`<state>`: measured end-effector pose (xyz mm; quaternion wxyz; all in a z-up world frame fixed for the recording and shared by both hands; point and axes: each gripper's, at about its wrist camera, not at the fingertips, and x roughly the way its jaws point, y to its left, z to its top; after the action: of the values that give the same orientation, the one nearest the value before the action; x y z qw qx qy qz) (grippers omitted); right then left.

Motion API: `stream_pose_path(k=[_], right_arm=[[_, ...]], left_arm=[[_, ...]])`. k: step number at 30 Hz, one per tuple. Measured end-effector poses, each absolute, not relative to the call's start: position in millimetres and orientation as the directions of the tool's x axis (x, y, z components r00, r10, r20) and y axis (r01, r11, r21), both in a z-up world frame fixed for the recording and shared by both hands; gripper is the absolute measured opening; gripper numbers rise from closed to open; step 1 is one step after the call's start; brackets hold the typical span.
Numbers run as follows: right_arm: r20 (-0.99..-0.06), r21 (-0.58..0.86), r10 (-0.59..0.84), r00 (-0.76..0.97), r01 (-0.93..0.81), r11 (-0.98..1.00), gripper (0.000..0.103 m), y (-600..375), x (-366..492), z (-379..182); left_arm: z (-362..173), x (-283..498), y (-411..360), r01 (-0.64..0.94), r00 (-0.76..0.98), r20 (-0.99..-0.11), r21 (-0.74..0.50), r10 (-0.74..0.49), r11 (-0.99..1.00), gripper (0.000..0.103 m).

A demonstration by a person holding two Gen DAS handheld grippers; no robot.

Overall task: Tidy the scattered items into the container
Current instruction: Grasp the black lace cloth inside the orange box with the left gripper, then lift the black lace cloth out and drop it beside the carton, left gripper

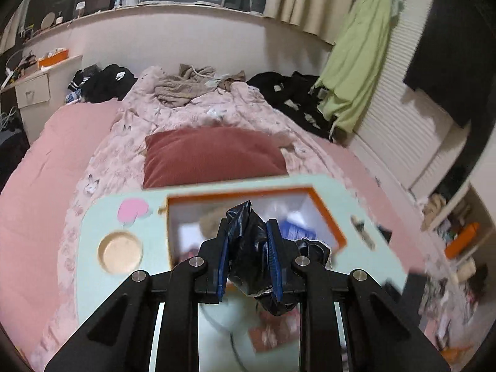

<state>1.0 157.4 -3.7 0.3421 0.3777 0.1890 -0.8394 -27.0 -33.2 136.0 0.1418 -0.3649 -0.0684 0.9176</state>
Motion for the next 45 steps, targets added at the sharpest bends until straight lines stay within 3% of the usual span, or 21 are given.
stream_pose_path(k=[5,10,13,15,20,25,26,27,30,33,38,45], right_arm=[[-0.763,-0.058,-0.433,-0.48,0.718,-0.694,0.103,157.6,1.2,-3.8],[-0.763,-0.059,-0.433,-0.48,0.719,-0.693,0.103,158.1,1.4,-4.0],[-0.763,-0.059,-0.434,-0.48,0.719,-0.693,0.103,158.0,1.6,-4.0],[-0.763,-0.059,-0.433,-0.48,0.719,-0.693,0.103,157.5,1.8,-4.0],[-0.763,-0.059,-0.434,-0.48,0.719,-0.692,0.103,159.3,1.4,-4.6],[-0.763,-0.061,-0.433,-0.48,0.72,-0.691,0.103,159.0,1.4,-4.8],[-0.763,-0.064,-0.431,-0.482,0.72,-0.691,0.103,159.1,1.6,-5.0],[-0.763,-0.063,-0.432,-0.481,0.72,-0.691,0.103,158.7,1.6,-3.6],[-0.763,-0.06,-0.434,-0.479,0.721,-0.691,0.103,155.0,1.3,-3.1],[-0.762,-0.058,-0.436,-0.479,0.721,-0.691,0.103,155.1,0.3,-2.9],[-0.745,-0.031,-0.457,-0.487,0.708,-0.705,0.102,156.4,-4.1,2.4],[-0.636,0.021,-0.595,-0.491,0.76,-0.65,0.09,155.3,6.8,41.5]], left_arm=[[78.8,-13.5,-40.3,-0.126,-0.644,-0.721,-0.231,0.257,-0.965,0.024],[25.5,-19.2,-38.8,-0.054,-0.565,-0.763,-0.344,0.313,-0.937,0.044],[21.8,-5.7,-46.3,-0.036,-0.596,-0.738,-0.367,0.314,-0.93,0.053],[27.4,10.6,-55.5,-0.019,-0.649,-0.705,-0.362,0.287,-0.932,0.065],[37.7,50.7,-64.8,-0.054,-0.696,-0.673,-0.298,0.25,-0.953,0.073],[5.3,54.3,-30.9,-0.127,-0.613,-0.771,-0.117,0.17,-0.985,0.084],[1.1,54.4,-18.0,-0.125,-0.644,-0.76,-0.01,0.089,-0.992,0.1],[-0.6,57.1,-8.6,-0.115,-0.685,-0.727,0.054,0.04,-0.992,0.103],[2.5,55.3,-0.3,-0.137,-0.681,-0.731,0.066,0.045,-0.988,0.103],[-0.4,51.0,-13.4,-0.131,-0.654,-0.749,-0.024,0.104,-0.991,0.103],[-1.5,51.8,-23.3,-0.075,-0.663,-0.745,-0.032,0.074,-0.997,0.103],[-4.9,50.5,-20.6,-0.076,-0.664,-0.744,-0.035,0.076,-0.997,0.103]])
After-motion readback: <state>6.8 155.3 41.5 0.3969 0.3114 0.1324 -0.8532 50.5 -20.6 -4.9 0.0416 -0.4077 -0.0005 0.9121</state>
